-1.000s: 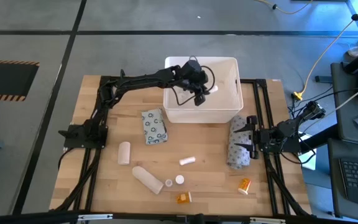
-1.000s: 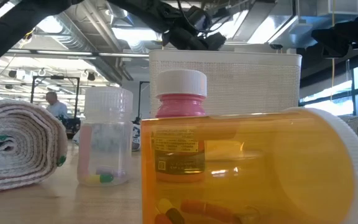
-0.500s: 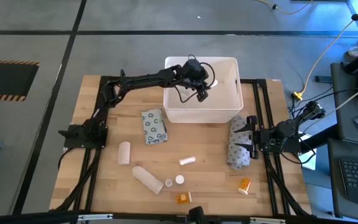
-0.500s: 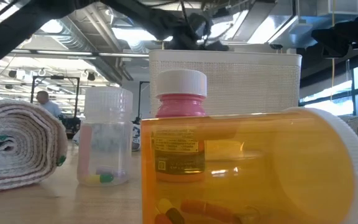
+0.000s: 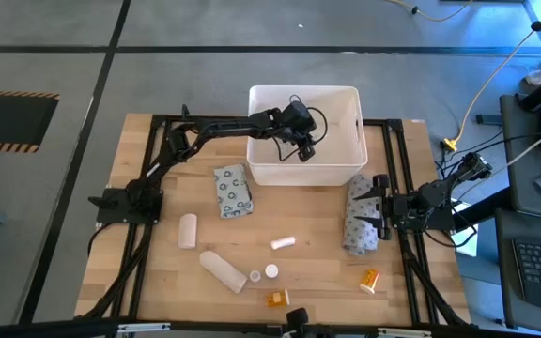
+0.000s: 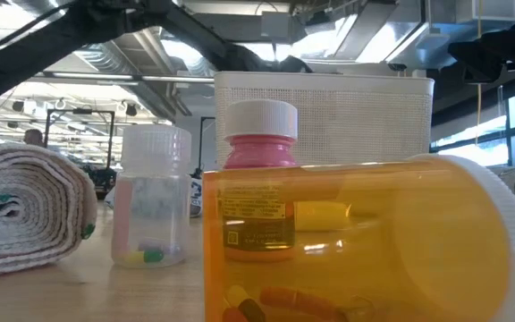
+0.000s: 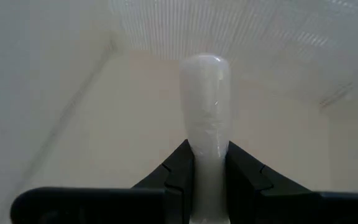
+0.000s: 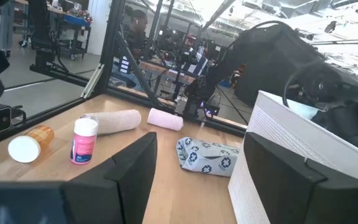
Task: Pick & place medical supplies in basket/bin
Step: Put the left white rolled gauze into the white bin, then put the right orange pill bottle into the white bin
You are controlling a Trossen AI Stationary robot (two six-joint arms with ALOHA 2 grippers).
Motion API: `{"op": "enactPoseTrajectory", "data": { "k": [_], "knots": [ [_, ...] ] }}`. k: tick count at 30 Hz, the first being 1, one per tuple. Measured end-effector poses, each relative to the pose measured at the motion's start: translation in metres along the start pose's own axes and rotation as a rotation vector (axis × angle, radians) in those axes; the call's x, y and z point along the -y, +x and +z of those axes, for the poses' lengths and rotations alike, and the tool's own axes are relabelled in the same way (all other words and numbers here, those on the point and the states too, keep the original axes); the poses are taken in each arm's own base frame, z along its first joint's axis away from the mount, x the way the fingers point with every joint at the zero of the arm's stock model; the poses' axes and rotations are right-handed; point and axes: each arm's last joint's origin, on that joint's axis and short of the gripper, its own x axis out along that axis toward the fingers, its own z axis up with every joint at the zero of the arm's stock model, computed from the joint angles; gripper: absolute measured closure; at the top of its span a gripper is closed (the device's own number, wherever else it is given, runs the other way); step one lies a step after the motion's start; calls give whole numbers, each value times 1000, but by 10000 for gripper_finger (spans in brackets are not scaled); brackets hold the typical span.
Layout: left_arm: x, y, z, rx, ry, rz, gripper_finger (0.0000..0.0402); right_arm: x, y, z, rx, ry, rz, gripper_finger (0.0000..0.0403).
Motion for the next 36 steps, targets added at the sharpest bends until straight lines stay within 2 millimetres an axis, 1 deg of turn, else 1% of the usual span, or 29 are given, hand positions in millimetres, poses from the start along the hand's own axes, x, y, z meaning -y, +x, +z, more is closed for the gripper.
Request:
{"op": "enactPoseTrajectory", "data": {
  "k": [3,6,12,17,22,24,27,31,34,36],
  "knots": [
    [-2,11,-8,-17,-3,7,340,0,0,0,0,0,0,160],
    [-2,16,-13,-26,-11,8,328,0,0,0,0,0,0,160],
    [-2,16,-13,-27,-11,5,284,0,0,0,-1,0,0,160],
    [-2,14,-8,2,-30,-1,251,0,0,0,-1,-1,0,160],
    [-2,13,-7,11,-50,-2,240,0,0,0,0,0,0,160],
    [-1,9,-4,16,-49,-3,241,0,0,0,0,0,0,160],
    [3,-6,11,64,-26,-24,244,0,0,1,10,6,-4,160],
    [18,-37,44,190,65,-92,251,3,0,9,85,87,-28,160],
    [37,-69,67,280,149,-113,256,6,-1,15,144,227,-40,160],
    [51,-97,82,342,226,-120,259,7,-2,17,147,316,-33,160]
  ]
}}
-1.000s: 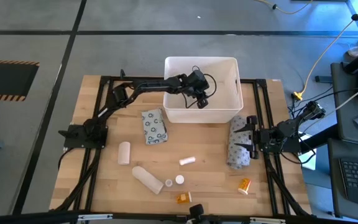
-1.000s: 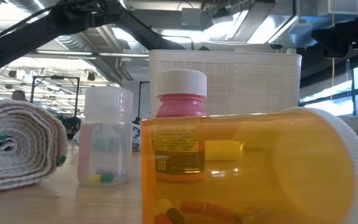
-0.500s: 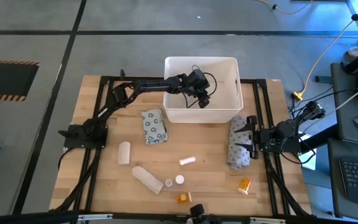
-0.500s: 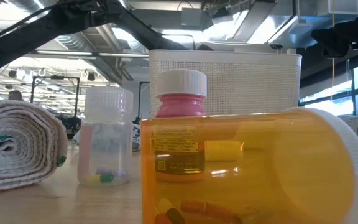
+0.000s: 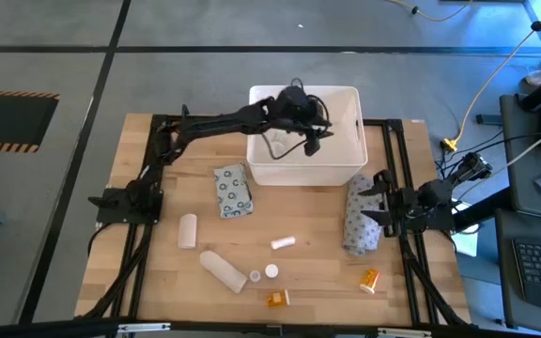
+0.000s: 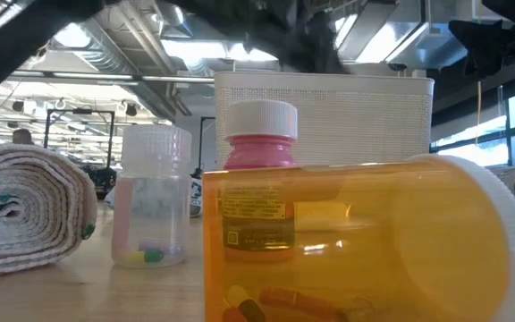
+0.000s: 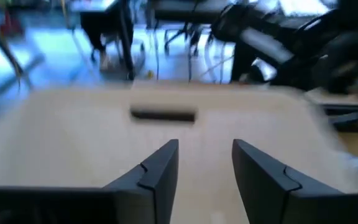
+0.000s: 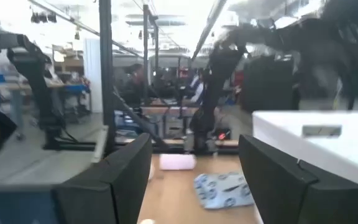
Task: Pick & place medical supplies in basket/bin
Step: Put the right orange pill bottle into the white bin
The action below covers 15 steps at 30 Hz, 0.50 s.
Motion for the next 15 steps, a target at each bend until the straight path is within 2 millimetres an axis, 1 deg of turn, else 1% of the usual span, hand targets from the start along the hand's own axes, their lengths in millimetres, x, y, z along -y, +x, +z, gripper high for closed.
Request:
{"op": "enactPoseTrajectory", "data": {
  "k": [3,5,8,11,15],
  "knots": [
    [19,-32,32,55,91,-20,262,0,0,2,-67,64,7,160],
    [32,-52,46,54,130,-34,264,1,0,7,-127,117,5,160],
    [47,-78,57,10,153,-67,266,1,1,18,-218,217,-10,160],
    [59,-99,61,-17,151,-79,268,-3,9,28,-319,260,2,160],
    [64,-117,52,-50,107,-19,272,-15,33,49,-435,236,42,160]
  ]
}}
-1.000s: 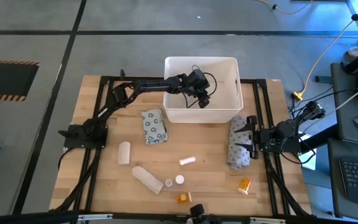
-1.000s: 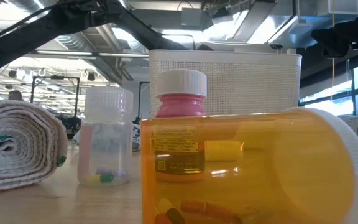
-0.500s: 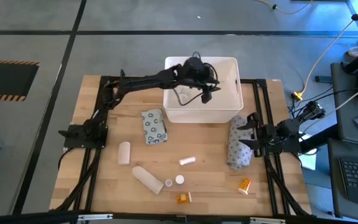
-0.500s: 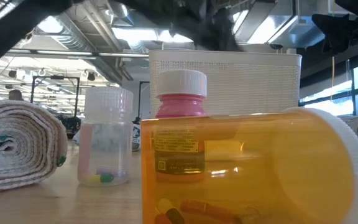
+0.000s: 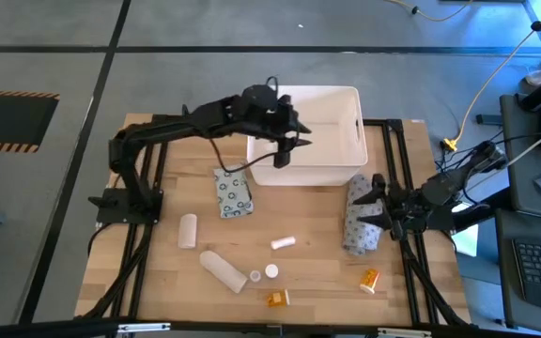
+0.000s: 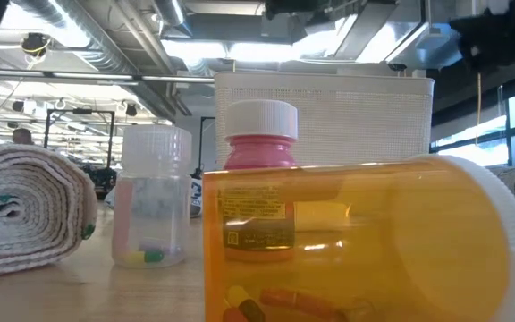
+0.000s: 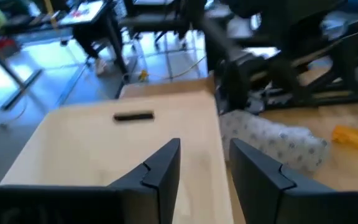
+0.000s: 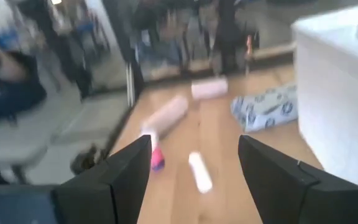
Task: Pick & place medical supplies in basket/bin
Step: Put the right orange pill bottle into the white bin
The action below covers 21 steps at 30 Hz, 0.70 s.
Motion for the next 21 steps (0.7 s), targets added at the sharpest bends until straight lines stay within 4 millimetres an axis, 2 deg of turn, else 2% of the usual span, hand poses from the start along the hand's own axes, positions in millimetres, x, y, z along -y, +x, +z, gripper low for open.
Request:
{"op": "enactPoseTrajectory", "data": {
  "k": [4,8,11,14,17,21],
  "knots": [
    [6,-20,-19,10,-30,23,276,-22,26,24,-232,-76,-16,160],
    [18,-35,-53,5,-68,43,280,-45,54,44,-520,-116,7,160],
    [27,-49,-80,-2,-94,75,281,-63,72,45,-780,-99,61,160],
    [35,-63,-105,-41,-151,135,281,-83,86,43,-990,49,120,160],
    [43,-76,-125,-70,-202,177,281,-104,99,38,-1097,148,164,160],
    [53,-88,-141,-77,-232,182,281,-123,108,22,-1176,140,152,160]
  ]
}}
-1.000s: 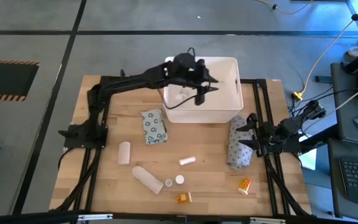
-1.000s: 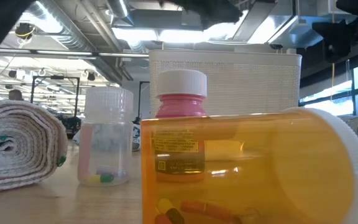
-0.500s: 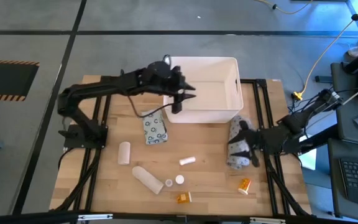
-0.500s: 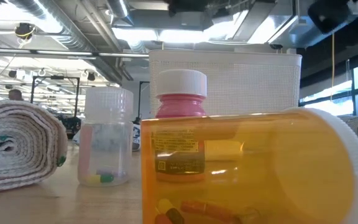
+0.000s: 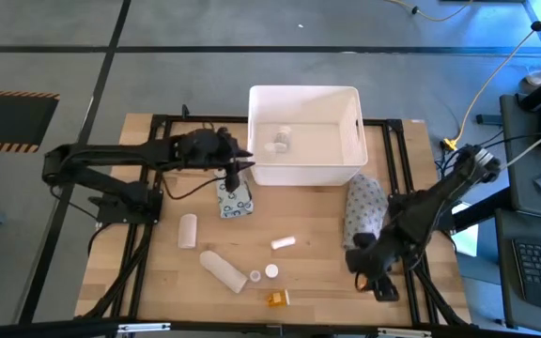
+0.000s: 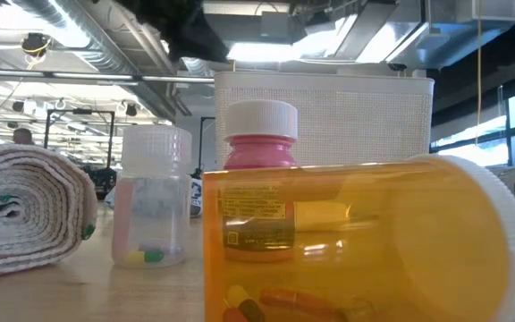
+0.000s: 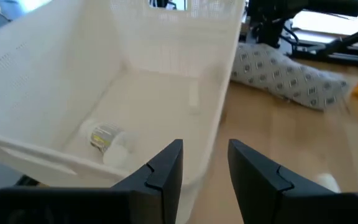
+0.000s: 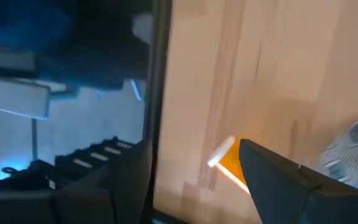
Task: Pick & place medical supplies in basket/bin
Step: Put the right orange pill bottle into the white bin
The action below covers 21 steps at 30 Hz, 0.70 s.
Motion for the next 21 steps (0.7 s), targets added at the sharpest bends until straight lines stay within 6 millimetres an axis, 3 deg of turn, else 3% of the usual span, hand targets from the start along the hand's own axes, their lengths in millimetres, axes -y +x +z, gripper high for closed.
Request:
{"op": "enactPoseTrajectory", "data": {
  "k": [11,21],
  "knots": [
    [5,-4,-8,0,12,23,281,-15,54,-11,-196,-116,-87,160],
    [1,-4,-8,8,14,131,281,2,96,5,-266,-80,-160,160]
  ]
}}
